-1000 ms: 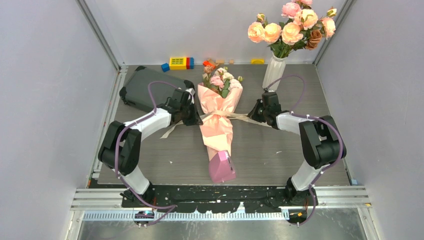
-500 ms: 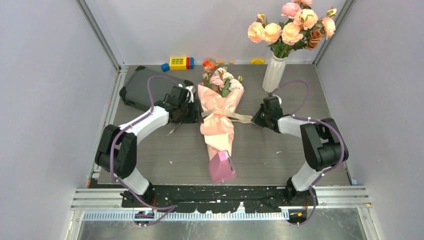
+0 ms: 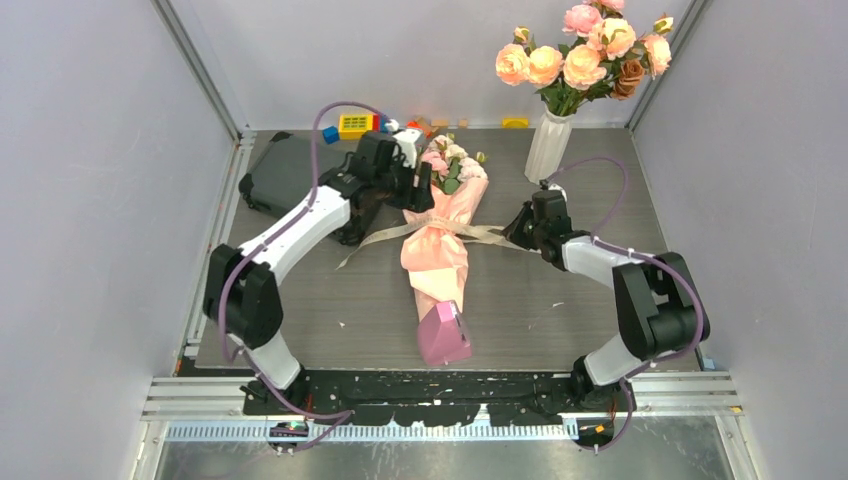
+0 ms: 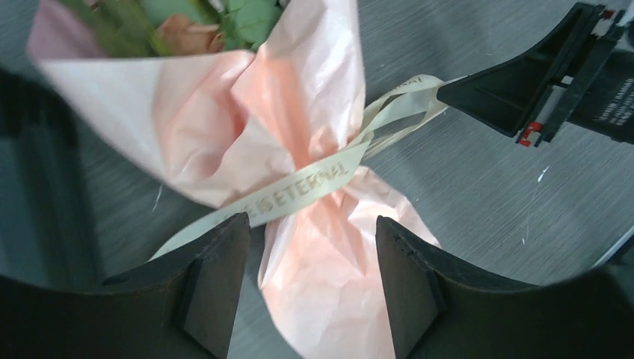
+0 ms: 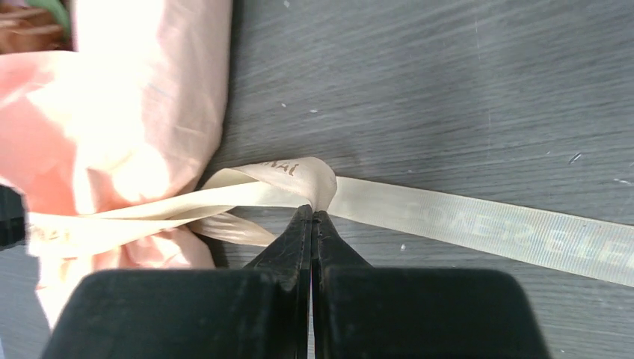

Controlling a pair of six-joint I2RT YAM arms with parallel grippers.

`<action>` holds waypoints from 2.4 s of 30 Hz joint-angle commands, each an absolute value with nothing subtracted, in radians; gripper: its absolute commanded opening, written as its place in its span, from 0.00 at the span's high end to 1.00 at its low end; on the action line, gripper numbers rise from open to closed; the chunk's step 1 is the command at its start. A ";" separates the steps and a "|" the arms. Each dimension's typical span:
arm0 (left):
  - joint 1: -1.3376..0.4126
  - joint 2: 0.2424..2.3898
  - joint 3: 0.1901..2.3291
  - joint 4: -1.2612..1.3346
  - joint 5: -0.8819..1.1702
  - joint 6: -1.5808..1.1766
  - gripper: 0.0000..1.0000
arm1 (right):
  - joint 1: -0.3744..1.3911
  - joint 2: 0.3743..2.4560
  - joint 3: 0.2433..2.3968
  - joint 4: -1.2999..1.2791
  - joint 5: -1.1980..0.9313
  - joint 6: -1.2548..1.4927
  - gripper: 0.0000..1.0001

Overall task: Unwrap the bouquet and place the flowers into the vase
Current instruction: Untie the ribbon from the wrapping paper.

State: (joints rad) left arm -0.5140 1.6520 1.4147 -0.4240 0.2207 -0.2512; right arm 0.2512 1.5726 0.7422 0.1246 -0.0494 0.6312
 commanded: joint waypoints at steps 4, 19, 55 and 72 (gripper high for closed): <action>-0.629 1.870 1.659 -0.496 0.250 -0.092 0.35 | 0.248 1.477 0.727 0.178 -0.016 0.591 1.00; -0.739 2.138 1.911 -0.617 0.125 0.109 0.51 | 0.248 1.486 0.710 0.199 -0.047 0.602 1.00; -0.740 1.983 1.682 -0.467 -0.074 -0.084 1.00 | 0.247 1.445 0.680 0.142 0.145 0.628 1.00; -0.618 1.801 1.492 -0.375 0.033 -0.299 1.00 | 0.248 1.460 0.664 0.118 0.205 0.665 1.00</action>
